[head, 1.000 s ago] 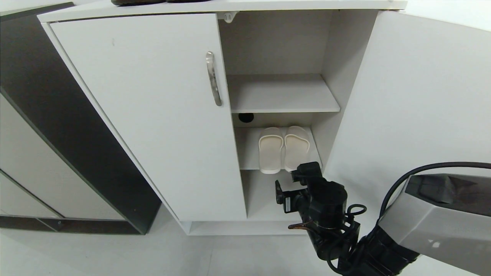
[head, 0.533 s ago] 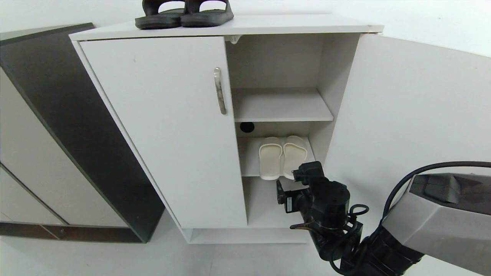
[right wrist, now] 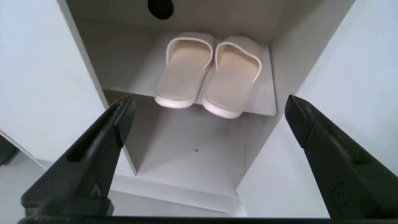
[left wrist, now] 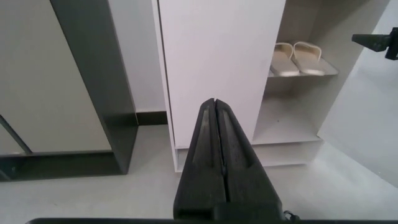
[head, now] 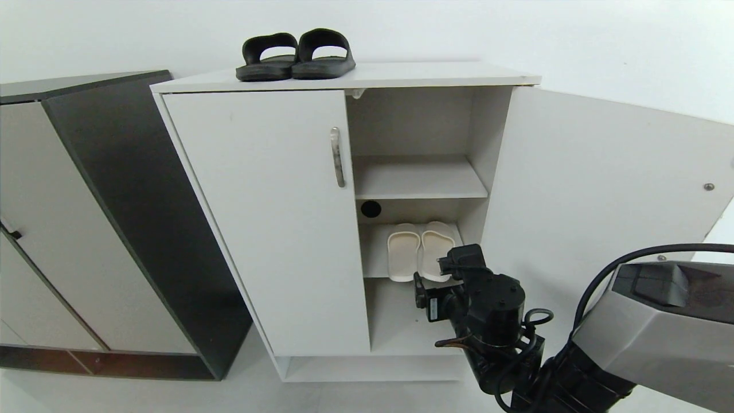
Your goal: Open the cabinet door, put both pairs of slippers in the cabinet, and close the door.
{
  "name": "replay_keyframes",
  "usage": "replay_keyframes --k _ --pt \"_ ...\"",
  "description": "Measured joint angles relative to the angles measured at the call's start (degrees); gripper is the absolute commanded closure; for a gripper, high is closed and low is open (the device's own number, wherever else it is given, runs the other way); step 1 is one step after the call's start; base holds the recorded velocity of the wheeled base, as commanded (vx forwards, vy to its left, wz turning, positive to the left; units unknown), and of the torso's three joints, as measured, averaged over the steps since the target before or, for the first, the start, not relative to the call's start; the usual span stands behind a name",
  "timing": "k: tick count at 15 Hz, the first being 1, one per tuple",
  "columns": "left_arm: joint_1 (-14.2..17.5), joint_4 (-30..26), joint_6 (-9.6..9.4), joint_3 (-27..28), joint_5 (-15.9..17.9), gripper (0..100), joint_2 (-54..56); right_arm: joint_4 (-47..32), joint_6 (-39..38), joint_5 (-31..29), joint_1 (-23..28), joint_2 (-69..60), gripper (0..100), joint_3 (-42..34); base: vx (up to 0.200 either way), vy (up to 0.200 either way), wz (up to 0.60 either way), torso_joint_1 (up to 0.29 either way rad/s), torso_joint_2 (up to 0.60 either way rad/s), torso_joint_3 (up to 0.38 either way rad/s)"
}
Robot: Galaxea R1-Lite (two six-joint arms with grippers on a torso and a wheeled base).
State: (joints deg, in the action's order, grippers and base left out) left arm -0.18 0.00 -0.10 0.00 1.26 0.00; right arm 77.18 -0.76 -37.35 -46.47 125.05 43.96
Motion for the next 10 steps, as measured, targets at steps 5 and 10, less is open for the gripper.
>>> replay_keyframes --k 5,10 --pt "0.0 0.0 0.17 0.0 -0.1 100 0.0 0.6 0.0 0.0 0.3 0.0 0 -1.2 0.0 0.0 0.0 0.001 0.0 0.012" --pt "0.0 0.0 0.1 0.0 -0.1 100 0.0 0.6 0.0 0.0 0.5 0.1 0 -1.3 0.0 0.2 0.0 0.004 0.0 0.001"
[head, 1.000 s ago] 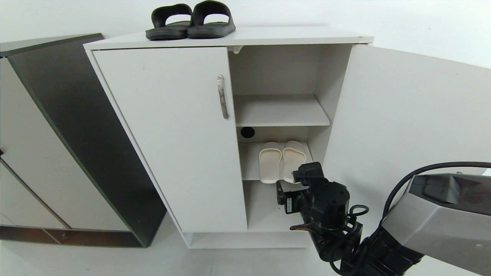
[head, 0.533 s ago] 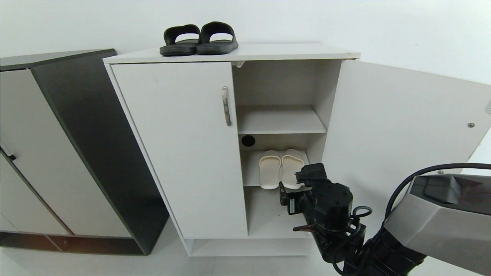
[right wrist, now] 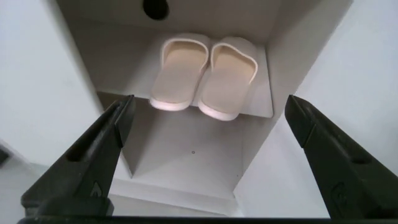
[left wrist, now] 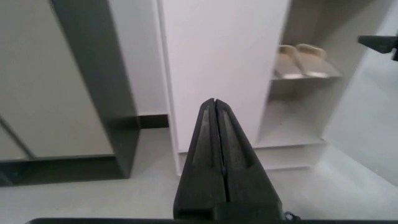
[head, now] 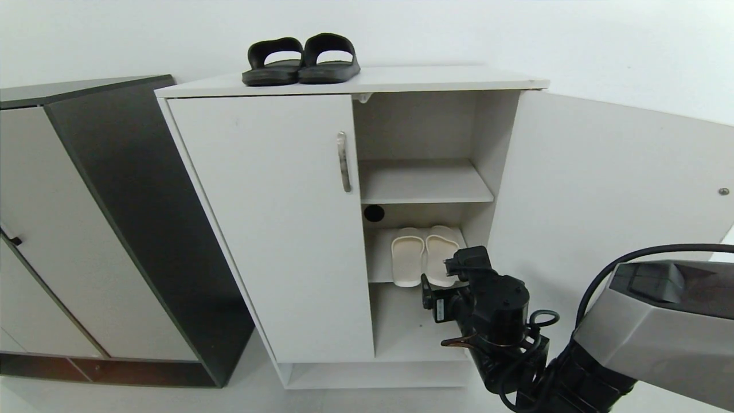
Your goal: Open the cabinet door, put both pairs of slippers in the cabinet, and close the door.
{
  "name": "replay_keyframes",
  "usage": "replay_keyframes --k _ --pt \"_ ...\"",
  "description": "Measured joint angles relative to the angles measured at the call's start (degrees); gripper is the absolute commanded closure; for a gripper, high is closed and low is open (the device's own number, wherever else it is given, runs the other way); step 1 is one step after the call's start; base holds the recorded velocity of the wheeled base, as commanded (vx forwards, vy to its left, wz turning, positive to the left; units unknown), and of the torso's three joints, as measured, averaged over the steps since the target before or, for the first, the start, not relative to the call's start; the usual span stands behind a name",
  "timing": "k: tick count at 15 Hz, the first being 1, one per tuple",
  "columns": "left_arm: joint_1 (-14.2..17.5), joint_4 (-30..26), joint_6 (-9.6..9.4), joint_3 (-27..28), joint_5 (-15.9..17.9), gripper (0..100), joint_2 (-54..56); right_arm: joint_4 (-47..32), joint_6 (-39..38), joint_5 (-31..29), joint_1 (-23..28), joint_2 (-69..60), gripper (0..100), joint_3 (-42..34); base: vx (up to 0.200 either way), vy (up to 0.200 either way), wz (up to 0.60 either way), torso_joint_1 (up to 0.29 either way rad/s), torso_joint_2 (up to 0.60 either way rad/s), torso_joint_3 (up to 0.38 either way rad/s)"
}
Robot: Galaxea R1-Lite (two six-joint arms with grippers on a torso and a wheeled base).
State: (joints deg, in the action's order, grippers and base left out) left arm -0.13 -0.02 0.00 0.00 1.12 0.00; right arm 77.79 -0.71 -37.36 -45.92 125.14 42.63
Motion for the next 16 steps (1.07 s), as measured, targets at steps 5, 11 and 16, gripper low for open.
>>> replay_keyframes --k 5,11,16 --pt "0.0 0.0 0.0 0.0 0.1 100 0.0 3.1 0.1 1.0 -0.1 0.1 0 -0.8 0.0 0.2 0.0 0.005 0.0 0.004" --pt "0.0 0.0 0.0 0.0 0.1 100 0.0 4.6 1.9 2.2 0.5 0.5 0 -1.9 0.0 0.2 0.0 0.002 0.0 0.001" --pt "-0.1 0.0 0.05 0.0 -0.2 100 0.0 4.8 2.0 3.1 0.6 0.9 0 -2.1 0.0 0.08 0.0 0.002 0.0 0.001"
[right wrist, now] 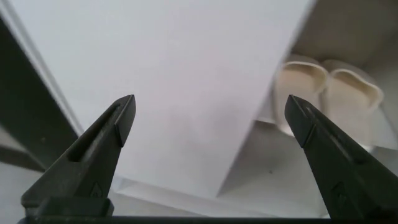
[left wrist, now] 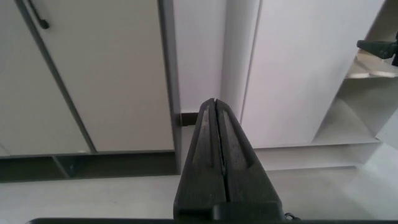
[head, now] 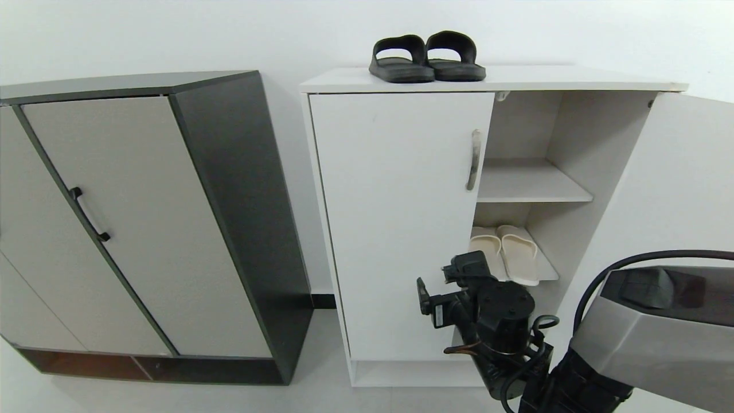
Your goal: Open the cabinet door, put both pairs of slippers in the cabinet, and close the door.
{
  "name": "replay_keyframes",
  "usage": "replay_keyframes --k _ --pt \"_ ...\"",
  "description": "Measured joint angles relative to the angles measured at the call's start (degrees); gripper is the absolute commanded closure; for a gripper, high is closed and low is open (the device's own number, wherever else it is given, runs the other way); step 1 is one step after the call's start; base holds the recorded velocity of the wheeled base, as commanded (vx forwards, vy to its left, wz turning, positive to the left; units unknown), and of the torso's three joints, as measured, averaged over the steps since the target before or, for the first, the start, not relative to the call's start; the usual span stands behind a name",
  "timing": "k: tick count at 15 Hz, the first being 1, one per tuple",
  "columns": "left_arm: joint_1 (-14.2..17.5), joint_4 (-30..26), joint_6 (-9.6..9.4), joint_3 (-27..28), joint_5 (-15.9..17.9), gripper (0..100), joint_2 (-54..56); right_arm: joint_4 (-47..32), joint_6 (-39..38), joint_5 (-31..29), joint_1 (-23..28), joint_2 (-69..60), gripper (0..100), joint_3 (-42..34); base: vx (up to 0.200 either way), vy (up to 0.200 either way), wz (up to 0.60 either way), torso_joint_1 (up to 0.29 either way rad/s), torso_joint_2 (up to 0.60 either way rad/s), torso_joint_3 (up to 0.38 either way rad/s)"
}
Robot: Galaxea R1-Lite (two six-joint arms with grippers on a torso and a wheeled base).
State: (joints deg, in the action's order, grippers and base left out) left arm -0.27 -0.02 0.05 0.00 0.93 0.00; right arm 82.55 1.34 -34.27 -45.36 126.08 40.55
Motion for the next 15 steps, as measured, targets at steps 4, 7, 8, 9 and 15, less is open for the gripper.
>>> replay_keyframes --k 4,7,8,9,15 --pt "0.1 0.0 0.0 0.0 0.1 100 0.0 0.9 0.0 0.3 -0.1 0.1 0 -0.3 0.0 0.0 0.0 0.0 0.0 0.0" --pt "0.1 0.0 0.02 0.0 0.0 100 0.0 0.9 0.1 0.3 -0.1 0.1 0 -0.4 0.0 0.0 0.0 0.0 0.0 0.0" --pt "0.1 0.0 0.02 0.0 0.0 100 0.0 0.9 0.1 0.3 -0.4 0.1 0 -0.4 0.0 0.0 0.0 0.0 0.0 0.0" --pt "0.1 0.0 0.02 0.0 0.0 100 0.0 0.9 0.2 0.3 -0.7 0.1 0 -0.5 0.0 0.0 0.0 0.0 0.0 0.0" --pt "0.1 -0.1 0.02 0.0 0.0 100 0.0 1.3 0.4 1.2 -1.2 0.0 0 -1.4 0.0 0.0 0.0 0.012 -0.14 -0.207"
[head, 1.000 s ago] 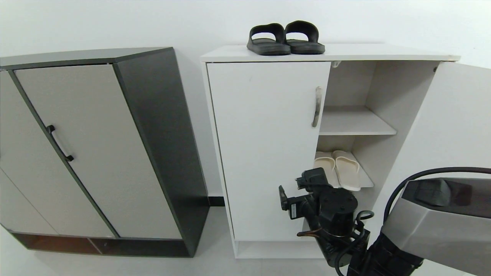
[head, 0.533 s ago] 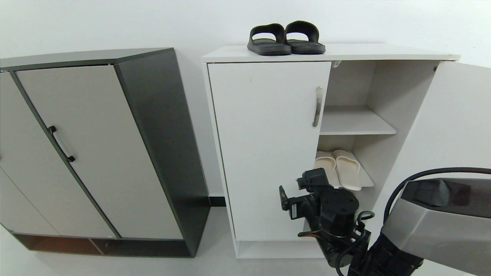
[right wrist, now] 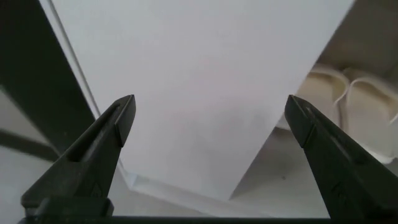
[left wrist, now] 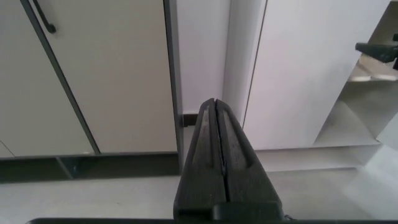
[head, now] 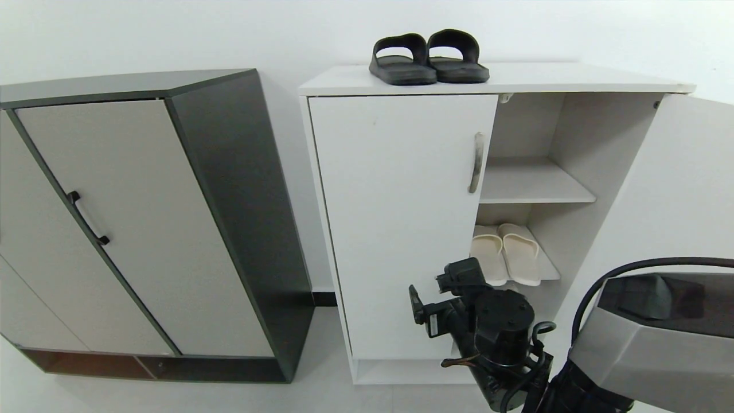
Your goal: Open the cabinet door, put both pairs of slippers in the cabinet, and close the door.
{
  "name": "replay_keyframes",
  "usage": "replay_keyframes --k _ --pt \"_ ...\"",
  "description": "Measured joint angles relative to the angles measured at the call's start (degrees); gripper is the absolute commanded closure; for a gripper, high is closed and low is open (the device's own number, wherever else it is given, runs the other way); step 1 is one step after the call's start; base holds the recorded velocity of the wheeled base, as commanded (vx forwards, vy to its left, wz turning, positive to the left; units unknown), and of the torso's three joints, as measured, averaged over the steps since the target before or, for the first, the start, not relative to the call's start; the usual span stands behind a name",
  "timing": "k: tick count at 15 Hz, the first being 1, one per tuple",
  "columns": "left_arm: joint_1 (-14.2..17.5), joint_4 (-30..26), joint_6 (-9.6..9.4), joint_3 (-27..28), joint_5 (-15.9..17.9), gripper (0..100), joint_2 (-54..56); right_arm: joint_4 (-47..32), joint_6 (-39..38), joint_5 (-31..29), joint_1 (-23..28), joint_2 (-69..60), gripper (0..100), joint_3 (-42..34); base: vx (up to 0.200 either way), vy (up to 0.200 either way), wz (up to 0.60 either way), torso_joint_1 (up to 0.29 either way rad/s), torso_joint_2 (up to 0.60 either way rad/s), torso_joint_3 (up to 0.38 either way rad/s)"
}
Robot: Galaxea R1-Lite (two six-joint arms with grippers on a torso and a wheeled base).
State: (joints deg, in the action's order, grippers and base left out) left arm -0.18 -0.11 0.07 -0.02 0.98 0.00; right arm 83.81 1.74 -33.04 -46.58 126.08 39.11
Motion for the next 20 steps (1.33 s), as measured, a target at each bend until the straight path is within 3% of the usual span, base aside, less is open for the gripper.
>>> replay_keyframes --k 9,20 --pt "0.0 0.1 0.0 0.0 0.0 100 0.0 0.2 0.0 -0.1 0.0 0.0 0 -0.1 0.0 0.0 0.0 0.102 -0.5 -0.345" --pt "0.0 0.1 0.0 0.0 0.0 100 0.0 0.2 0.0 -0.1 0.0 0.1 0 -0.2 0.0 0.0 0.0 0.182 -0.49 -0.314"
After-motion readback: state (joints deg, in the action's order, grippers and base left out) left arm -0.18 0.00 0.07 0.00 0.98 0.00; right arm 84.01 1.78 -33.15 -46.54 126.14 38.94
